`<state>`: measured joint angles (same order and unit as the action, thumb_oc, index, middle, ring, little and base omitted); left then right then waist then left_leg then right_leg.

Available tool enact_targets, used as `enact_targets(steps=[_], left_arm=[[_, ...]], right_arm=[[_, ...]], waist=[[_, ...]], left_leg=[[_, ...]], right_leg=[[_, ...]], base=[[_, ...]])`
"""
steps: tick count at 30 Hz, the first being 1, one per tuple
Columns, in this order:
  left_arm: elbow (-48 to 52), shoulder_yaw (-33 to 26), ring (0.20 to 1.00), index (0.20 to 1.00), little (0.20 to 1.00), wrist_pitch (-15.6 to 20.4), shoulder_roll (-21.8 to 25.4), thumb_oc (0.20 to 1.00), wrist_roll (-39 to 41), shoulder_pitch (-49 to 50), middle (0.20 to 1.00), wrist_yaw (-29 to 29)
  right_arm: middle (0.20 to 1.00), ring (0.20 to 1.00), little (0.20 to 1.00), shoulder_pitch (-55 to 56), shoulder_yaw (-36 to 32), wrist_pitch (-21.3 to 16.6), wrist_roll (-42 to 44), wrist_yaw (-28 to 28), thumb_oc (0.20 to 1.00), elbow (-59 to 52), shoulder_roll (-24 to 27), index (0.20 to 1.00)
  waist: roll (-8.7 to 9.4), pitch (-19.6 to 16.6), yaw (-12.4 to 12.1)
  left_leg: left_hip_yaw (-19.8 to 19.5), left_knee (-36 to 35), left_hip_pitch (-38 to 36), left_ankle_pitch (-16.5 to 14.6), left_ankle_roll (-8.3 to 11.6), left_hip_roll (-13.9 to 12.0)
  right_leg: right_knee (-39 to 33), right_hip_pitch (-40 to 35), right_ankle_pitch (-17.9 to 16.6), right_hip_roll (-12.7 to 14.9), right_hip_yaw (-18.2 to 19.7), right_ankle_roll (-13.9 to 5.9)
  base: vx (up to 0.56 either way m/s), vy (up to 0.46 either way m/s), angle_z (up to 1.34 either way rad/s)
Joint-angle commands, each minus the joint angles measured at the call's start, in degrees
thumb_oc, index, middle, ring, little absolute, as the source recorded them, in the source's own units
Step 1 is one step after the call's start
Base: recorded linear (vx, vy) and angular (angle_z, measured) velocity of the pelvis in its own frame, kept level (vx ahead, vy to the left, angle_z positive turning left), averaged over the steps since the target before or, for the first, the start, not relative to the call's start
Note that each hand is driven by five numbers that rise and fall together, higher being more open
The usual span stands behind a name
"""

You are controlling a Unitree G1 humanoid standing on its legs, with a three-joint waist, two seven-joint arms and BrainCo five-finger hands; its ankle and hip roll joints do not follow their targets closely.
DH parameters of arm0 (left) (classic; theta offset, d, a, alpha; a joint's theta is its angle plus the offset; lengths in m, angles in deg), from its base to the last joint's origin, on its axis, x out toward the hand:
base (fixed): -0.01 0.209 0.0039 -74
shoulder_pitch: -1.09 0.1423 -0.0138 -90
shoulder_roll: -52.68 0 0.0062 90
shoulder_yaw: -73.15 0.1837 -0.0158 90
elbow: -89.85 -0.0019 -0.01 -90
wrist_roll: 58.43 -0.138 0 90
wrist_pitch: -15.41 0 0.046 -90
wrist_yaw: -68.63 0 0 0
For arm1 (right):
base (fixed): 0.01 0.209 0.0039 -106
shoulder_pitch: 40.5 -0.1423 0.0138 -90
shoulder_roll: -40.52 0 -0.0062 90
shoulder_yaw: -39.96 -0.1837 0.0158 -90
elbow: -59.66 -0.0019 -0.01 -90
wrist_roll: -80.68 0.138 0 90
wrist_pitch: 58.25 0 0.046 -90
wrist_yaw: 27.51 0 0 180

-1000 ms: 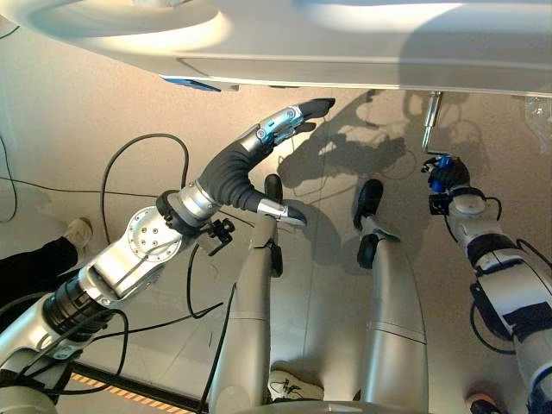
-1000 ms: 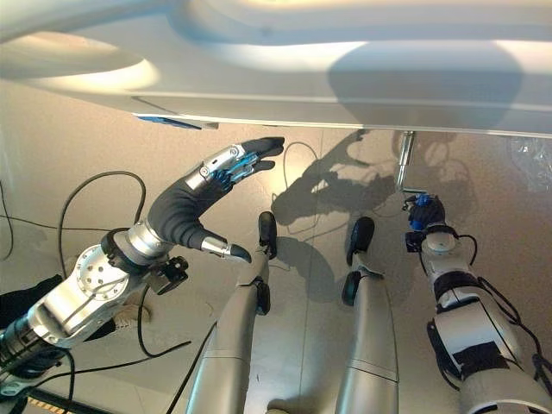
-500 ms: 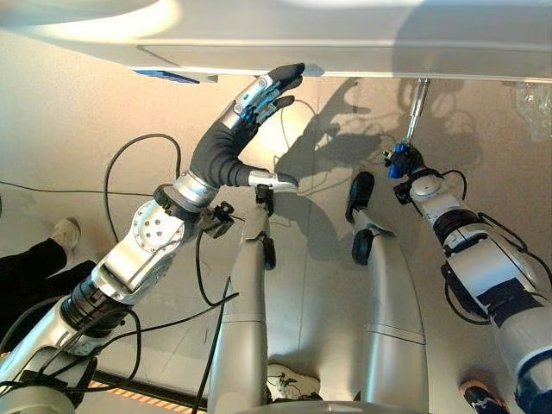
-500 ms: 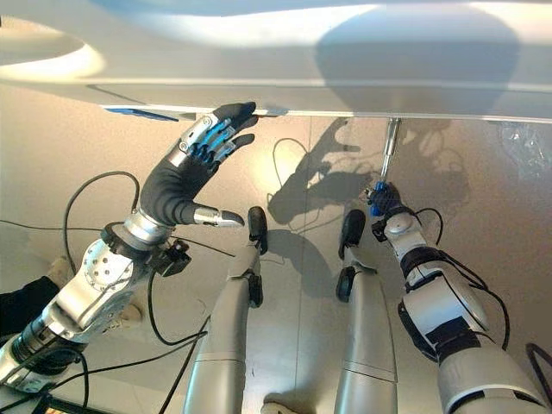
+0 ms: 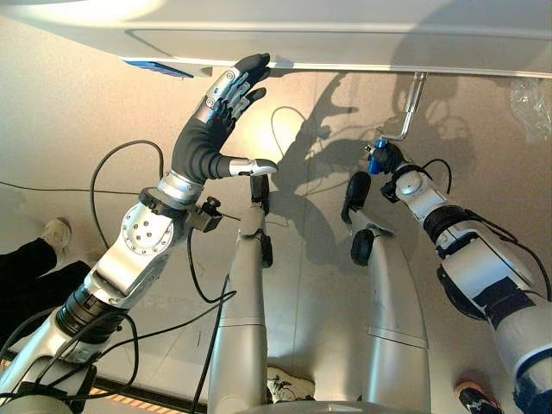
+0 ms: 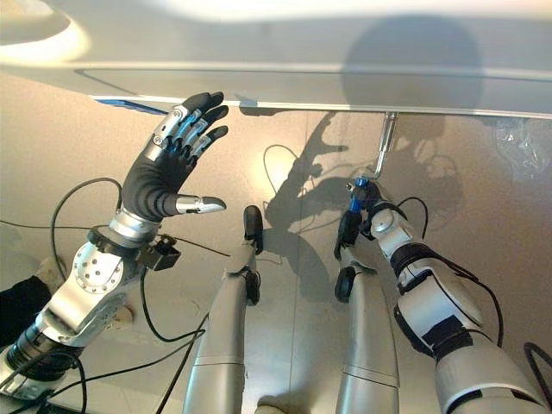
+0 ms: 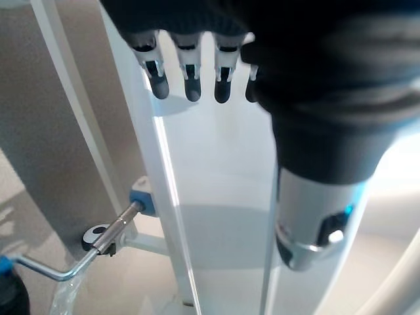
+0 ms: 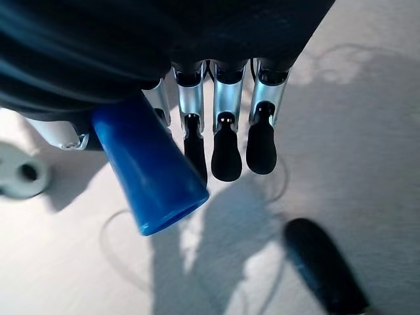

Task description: Raise the hospital bed

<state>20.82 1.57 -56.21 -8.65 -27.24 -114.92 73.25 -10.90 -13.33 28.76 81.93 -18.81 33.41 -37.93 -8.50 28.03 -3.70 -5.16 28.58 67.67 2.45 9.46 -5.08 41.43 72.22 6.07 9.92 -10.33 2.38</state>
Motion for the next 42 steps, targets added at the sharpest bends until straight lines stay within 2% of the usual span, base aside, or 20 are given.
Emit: enact_targets(steps=[1, 2, 3, 4, 5, 6, 8, 9, 10, 11, 12, 13, 20, 25, 26, 31, 32, 33, 36, 42], left_arm=[[6.1, 0.8, 1.0, 1.0, 1.0, 4.9, 0.7, 1.0, 1.0, -1.1, 1.0, 0.6], [6.0, 0.8, 1.0, 1.0, 1.0, 5.3, 1.2, 1.0, 1.1, -1.4, 1.0, 0.8], [5.9, 1.4, 1.0, 1.0, 1.0, 5.5, 1.6, 1.0, 1.2, -0.9, 1.0, 0.7], [5.8, 1.5, 1.0, 1.0, 1.0, 5.6, 1.6, 1.0, 1.3, -0.9, 1.0, 0.7], [5.7, 1.9, 1.0, 1.0, 1.0, 6.0, 3.1, 1.0, 0.8, -0.7, 1.0, 0.9], [5.7, 1.6, 1.0, 1.0, 1.0, 6.1, 3.1, 1.0, 0.7, -1.1, 1.0, 0.9], [5.5, 2.3, 1.0, 1.0, 1.0, 7.0, 5.4, 1.0, 0.0, -0.9, 1.0, 0.8], [5.3, 3.0, 1.0, 1.0, 1.0, 7.2, 5.9, 1.0, 0.0, -0.3, 1.0, 0.7], [5.1, 3.1, 1.0, 1.0, 1.0, 7.4, 6.5, 1.0, -0.7, -0.5, 1.0, 0.9], [4.9, 3.5, 1.0, 1.0, 1.0, 7.5, 6.9, 1.0, -1.1, -0.1, 1.0, 0.9], [4.8, 3.9, 1.0, 1.0, 1.0, 7.5, 6.8, 1.0, -1.1, 0.2, 1.0, 0.9], [4.8, 3.6, 1.0, 1.0, 1.0, 7.7, 7.7, 1.0, -2.2, -0.1, 1.0, 1.1], [5.4, 1.1, 1.0, 1.0, 1.0, 8.0, 10.6, 1.0, -3.4, 2.9, 1.0, 0.1], [5.5, 1.2, 1.0, 1.0, 1.0, 8.0, 10.7, 1.0, -3.4, 3.0, 1.0, 0.1], [5.7, -0.5, 1.0, 1.0, 1.0, 7.9, 11.5, 1.0, -4.2, 5.4, 1.0, -0.4], [5.7, -0.5, 1.0, 1.0, 1.0, 7.9, 11.5, 1.0, -4.2, 5.3, 1.0, -0.4], [5.5, -0.9, 1.0, 1.0, 1.0, 7.9, 11.7, 1.0, -5.3, 6.1, 1.0, -0.3], [5.7, -6.5, 1.0, 1.0, 1.0, 7.6, 12.1, 1.0, -6.2, 12.1, 1.0, -3.4], [5.7, -8.4, 1.0, 1.0, 1.0, 7.6, 10.8, 1.0, -5.7, 13.5, 1.0, -4.2], [5.8, -10.5, 1.0, 1.0, 1.0, 7.6, 9.3, 1.0, -5.6, 15.0, 1.0, -5.0]], right_arm=[[0.2, 0.2, 0.2, -1.9, 9.9, -7.8, -4.5, -4.1, 0.2, -12.0, -17.2, 0.2], [0.2, 0.2, 0.2, -1.3, 9.8, -8.6, -2.6, -4.2, 0.2, -15.8, -16.4, 0.2], [0.2, 0.2, 0.2, 0.1, 10.0, -9.8, -1.5, -4.5, 0.2, -18.8, -16.1, 0.2], [0.2, 0.2, 0.2, 0.3, 10.0, -9.7, -1.4, -4.6, 0.2, -19.2, -15.9, 0.2], [0.2, 0.2, 0.2, 1.3, 10.7, -11.3, 0.5, -5.1, 0.2, -24.7, -14.1, 0.2], [0.2, 0.2, 0.2, 0.9, 10.7, -11.2, 0.5, -5.1, 0.2, -25.1, -13.8, 0.2], [0.2, 0.2, 0.2, 3.5, 10.7, -13.7, 4.3, -5.8, 0.2, -34.4, -9.7, 0.2], [0.2, 0.2, 0.2, 4.6, 10.7, -14.4, 5.1, -5.9, 0.2, -37.8, -8.0, 0.2], [0.2, 0.2, 0.2, 4.7, 10.8, -15.2, 6.4, -6.1, 0.2, -40.6, -6.4, 0.2], [0.2, 0.2, 0.2, 5.8, 10.2, -16.1, 8.2, -6.1, 0.2, -43.7, -4.6, 0.2], [0.2, 0.2, 0.2, 6.6, 10.1, -16.0, 8.4, -6.2, 0.2, -43.8, -4.6, 0.2], [0.2, 0.2, 0.2, 7.5, 8.7, -17.3, 10.9, -6.1, 0.2, -49.4, -1.3, 0.2], [0.2, 0.2, 0.2, 16.8, -0.2, -20.4, 15.3, -4.0, 0.2, -63.3, 6.1, 0.2], [0.2, 0.2, 0.2, 17.1, -0.4, -20.2, 15.3, -4.0, 0.2, -63.6, 6.2, 0.2], [0.2, 0.2, 0.2, 23.4, -5.7, -21.6, 19.1, -4.6, 0.2, -68.2, 8.3, 0.2], [0.2, 0.2, 0.2, 23.4, -5.7, -21.6, 19.1, -4.6, 0.2, -68.2, 8.3, 0.2], [0.2, 0.2, 0.2, 25.8, -7.4, -22.3, 21.2, -5.4, 0.2, -69.2, 8.7, 0.2], [0.2, 0.2, 0.2, 40.8, -20.9, -24.7, 32.6, -10.4, 0.2, -76.9, 10.7, 0.2], [0.2, 0.2, 0.2, 44.3, -24.3, -25.1, 37.8, -12.2, 0.2, -78.2, 7.4, 0.2], [0.2, 0.2, 0.2, 47.0, -28.4, -25.8, 38.4, -12.1, 0.2, -80.1, 6.6, 0.2]], waist=[[-4.03, 1.8, -3.2], [-3.92, 1.8, -3.2], [-3.63, 1.8, -3.0], [-3.63, 1.8, -3.0], [-3.12, 1.8, -2.6], [-3.2, 1.8, -2.7], [-2.4, 1.8, -1.9], [-2.13, 1.8, -1.6], [-1.88, 1.8, -1.3], [-1.56, 1.8, -1.0], [-1.51, 1.8, -0.9], [-1.0, 1.8, -0.4], [1.2, 1.8, 1.6], [1.23, 1.8, 1.5], [2.4, 1.8, 2.2], [2.39, 1.8, 2.2], [2.74, 1.8, 2.6], [4.12, 1.8, 5.0], [4.44, 1.8, 5.3], [4.51, 1.8, 5.6]], left_leg=[[2.3, 3.2, 1.4, -4.9, -4.85, 5.2], [2.5, 2.5, 2.6, -3.0, -5.09, 5.0], [2.4, 3.0, 1.1, -4.7, -4.83, 5.1], [2.4, 2.9, 1.0, -4.7, -4.83, 5.1], [2.6, 2.8, 0.7, -4.5, -4.74, 5.0], [2.8, 2.1, 2.0, -2.7, -4.99, 4.9], [3.0, 1.4, 1.5, -2.2, -4.89, 4.7], [3.0, 1.8, -0.1, -3.9, -4.6, 4.8], [3.2, 0.9, 1.1, -1.9, -4.85, 4.6], [3.3, 0.4, 0.7, -1.7, -4.87, 4.6], [3.2, 0.9, -0.9, -3.5, -4.61, 4.7], [3.5, -0.4, 0.2, -1.3, -4.85, 4.5], [4.0, -3.1, -2.5, -0.2, -4.63, 4.0], [4.0, -3.2, -2.8, -0.2, -4.63, 4.0], [4.4, -3.8, -4.1, 0.1, -4.77, 3.9], [4.4, -3.8, -4.1, 0.1, -4.77, 3.9], [4.5, -4.2, -4.5, 0.2, -4.79, 4.0], [5.6, -8.6, -10.0, 0.8, -4.68, 4.0], [5.7, -10.4, -12.2, 1.5, -4.52, 3.9], [5.5, -12.0, -14.1, 1.9, -4.22, 3.9]], right_leg=[[1.9, -1.7, 3.2, 0.8, 1.9, -8.1], [1.0, -0.6, 1.4, 0.7, 1.5, -7.6], [1.6, -2.0, 2.9, 0.7, 2.0, -8.16], [1.5, -2.0, 2.9, 0.7, 2.0, -8.16], [0.9, -2.5, 2.5, 0.7, 2.0, -8.24], [0.2, -1.3, 0.9, 0.7, 1.5, -7.72], [-1.1, -2.0, 0.1, 0.7, 1.6, -7.97], [-0.7, -3.6, 1.6, 0.7, 2.0, -8.55], [-1.9, -2.5, -0.3, 0.5, 1.5, -8.07], [-2.7, -2.9, -0.8, 0.5, 1.6, -8.22], [-2.0, -4.3, 0.8, 0.5, 2.2, -8.77], [-3.5, -3.4, -1.3, 0.3, 1.7, -8.34], [-7.1, -6.1, -2.9, 0.1, 1.9, -8.72], [-7.3, -6.3, -3.0, 0.1, 1.9, -8.73], [-9.1, -8.1, -4.0, -0.2, 1.9, -9.06], [-9.1, -8.1, -4.0, -0.2, 1.9, -9.05], [-9.9, -8.7, -4.4, -0.2, 1.9, -9.28], [-16.1, -14.4, -6.3, -0.4, 2.4, -9.97], [-18.6, -16.6, -7.3, -0.6, 2.5, -10.15], [-20.3, -18.6, -7.4, -0.7, 2.3, -10.21]], base=[[-0.06, 0.045, -0.03], [-0.01, 0.052, -0.03], [-0.01, 0.036, -0.03], [0.03, 0.041, -0.02], [-0.07, 0.031, -0.03], [-0.1, 0.051, -0.02], [-0.04, 0.038, -0.02], [-0.03, 0.036, -0.01], [-0.04, 0.048, 0.01], [-0.03, 0.035, 0.0], [-0.05, 0.035, 0.0], [-0.04, 0.014, -0.02], [-0.04, -0.004, 0.0], [-0.01, 0.008, 0.0], [-0.04, 0.038, -0.01], [-0.01, 0.008, 0.0], [-0.08, 0.072, -0.01], [-0.09, 0.077, 0.01], [-0.03, 0.021, -0.12], [0.01, -0.012, -0.08]])
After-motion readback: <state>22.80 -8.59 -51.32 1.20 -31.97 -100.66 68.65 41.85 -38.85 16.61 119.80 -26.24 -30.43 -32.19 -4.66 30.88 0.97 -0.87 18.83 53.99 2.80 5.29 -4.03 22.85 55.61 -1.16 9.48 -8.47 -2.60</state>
